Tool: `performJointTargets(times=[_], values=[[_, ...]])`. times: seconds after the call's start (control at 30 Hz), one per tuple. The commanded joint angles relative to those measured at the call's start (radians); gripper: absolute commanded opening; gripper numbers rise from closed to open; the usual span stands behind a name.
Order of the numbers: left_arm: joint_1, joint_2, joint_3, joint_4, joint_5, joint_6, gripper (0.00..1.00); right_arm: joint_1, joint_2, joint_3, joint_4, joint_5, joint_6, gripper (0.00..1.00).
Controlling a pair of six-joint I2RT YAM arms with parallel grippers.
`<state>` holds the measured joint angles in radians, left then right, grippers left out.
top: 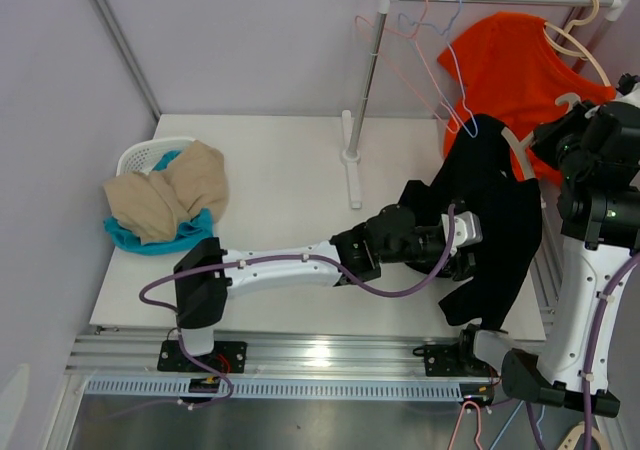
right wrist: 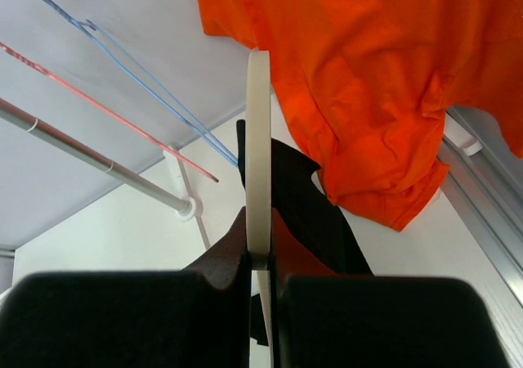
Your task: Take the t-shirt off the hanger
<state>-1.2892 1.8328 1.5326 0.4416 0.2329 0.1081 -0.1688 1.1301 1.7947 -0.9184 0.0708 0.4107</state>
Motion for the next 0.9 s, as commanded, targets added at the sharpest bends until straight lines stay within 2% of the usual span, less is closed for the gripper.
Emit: performJointTargets(times=[0.0,0.03,0.17,0.33,0.47,0.57,0.6,0.7,0.87], values=[[-0.024,-0.01,0.037,0.077,0.138,-0.051,0.69,0.006,0.008,0.045,0.033,0.006,0.017,0.0],[-0.031,-0.023,-0.004,0.086,0.149,-0.048,0.64,0.006,0.011,0.049,0.038,0.007,0.016,0.0],[-0.05,-0.075,-0.069,0.082,0.192,-0.074,0.01,0.006,0.042,0.055,0.05,0.012,0.016,0.0],[-0.081,-0.174,-0.173,0.115,0.236,-0.079,0.01,0.009,0.076,0.025,0.098,0.015,0.031,0.0],[-0.124,-0.25,-0.141,0.037,0.288,-0.056,0.01,0.017,0.088,-0.026,0.139,0.047,0.039,0.0],[-0.144,-0.25,-0.078,-0.036,0.44,-0.084,0.01,0.022,0.092,-0.049,0.158,0.067,0.043,0.0],[-0.145,-0.235,-0.059,-0.052,0.542,-0.1,0.01,0.022,0.095,-0.05,0.156,0.069,0.045,0.0],[-0.142,-0.207,-0.069,-0.04,0.652,-0.136,0.01,0.025,0.096,-0.043,0.15,0.057,0.048,0.0],[-0.119,-0.118,-0.016,0.023,0.846,-0.287,0.01,0.04,0.07,-0.043,0.132,0.05,0.053,0.0]])
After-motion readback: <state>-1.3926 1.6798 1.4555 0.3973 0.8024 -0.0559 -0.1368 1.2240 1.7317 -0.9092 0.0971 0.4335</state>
